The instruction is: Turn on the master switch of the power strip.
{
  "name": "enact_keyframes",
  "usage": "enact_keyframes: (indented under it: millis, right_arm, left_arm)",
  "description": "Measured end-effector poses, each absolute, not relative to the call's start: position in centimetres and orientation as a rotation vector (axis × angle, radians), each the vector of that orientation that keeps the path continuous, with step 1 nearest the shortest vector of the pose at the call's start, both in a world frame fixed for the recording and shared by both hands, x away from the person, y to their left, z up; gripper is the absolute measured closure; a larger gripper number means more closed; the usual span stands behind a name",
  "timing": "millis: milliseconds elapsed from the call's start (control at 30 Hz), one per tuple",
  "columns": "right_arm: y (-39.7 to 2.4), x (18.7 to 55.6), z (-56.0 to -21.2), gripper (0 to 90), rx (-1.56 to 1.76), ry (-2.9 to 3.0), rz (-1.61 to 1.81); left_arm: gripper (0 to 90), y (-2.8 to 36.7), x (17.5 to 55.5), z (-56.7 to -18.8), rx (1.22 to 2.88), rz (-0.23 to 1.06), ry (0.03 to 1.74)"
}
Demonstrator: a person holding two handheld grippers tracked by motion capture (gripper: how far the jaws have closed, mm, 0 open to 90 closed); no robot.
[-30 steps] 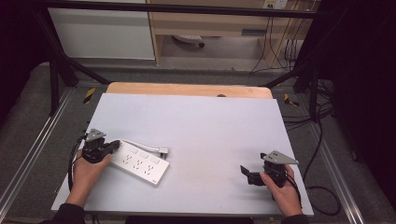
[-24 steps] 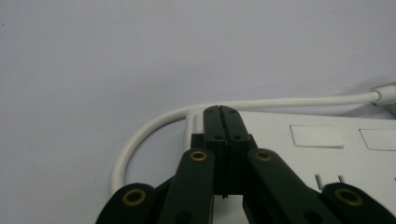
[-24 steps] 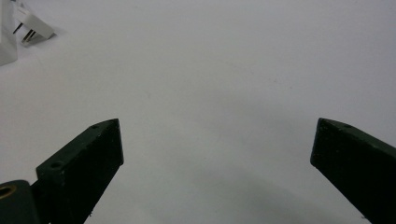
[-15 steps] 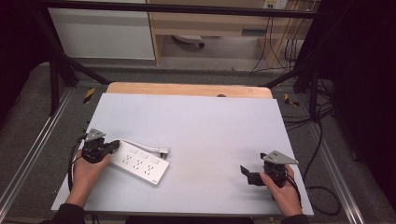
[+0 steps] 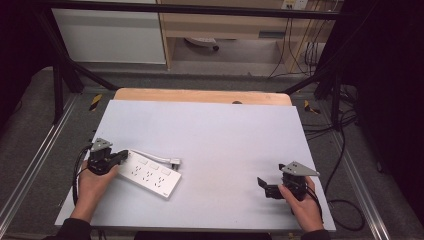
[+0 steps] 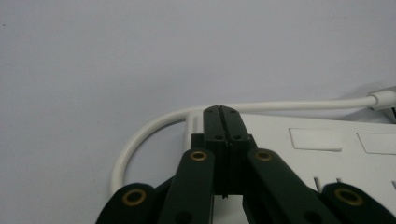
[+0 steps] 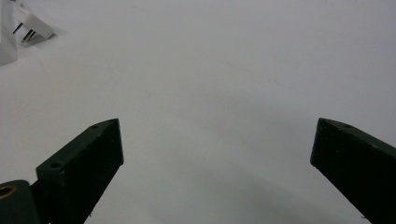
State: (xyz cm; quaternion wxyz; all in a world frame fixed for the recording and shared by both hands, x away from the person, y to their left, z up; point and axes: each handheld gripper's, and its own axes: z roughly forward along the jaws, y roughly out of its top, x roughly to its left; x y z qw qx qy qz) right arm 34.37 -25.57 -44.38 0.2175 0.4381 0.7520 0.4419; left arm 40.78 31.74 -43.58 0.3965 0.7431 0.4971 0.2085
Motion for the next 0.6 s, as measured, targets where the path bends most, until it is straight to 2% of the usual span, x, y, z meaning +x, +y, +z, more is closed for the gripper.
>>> enact_keyframes:
  millis: [600]
  right_arm:
    - [-25.62, 34.37, -44.34, 2.9, 1.207, 2.079, 1.225]
  left_arm:
    - [90.0, 31.47, 40.42, -43.3, 1.873, 0.554, 1.246]
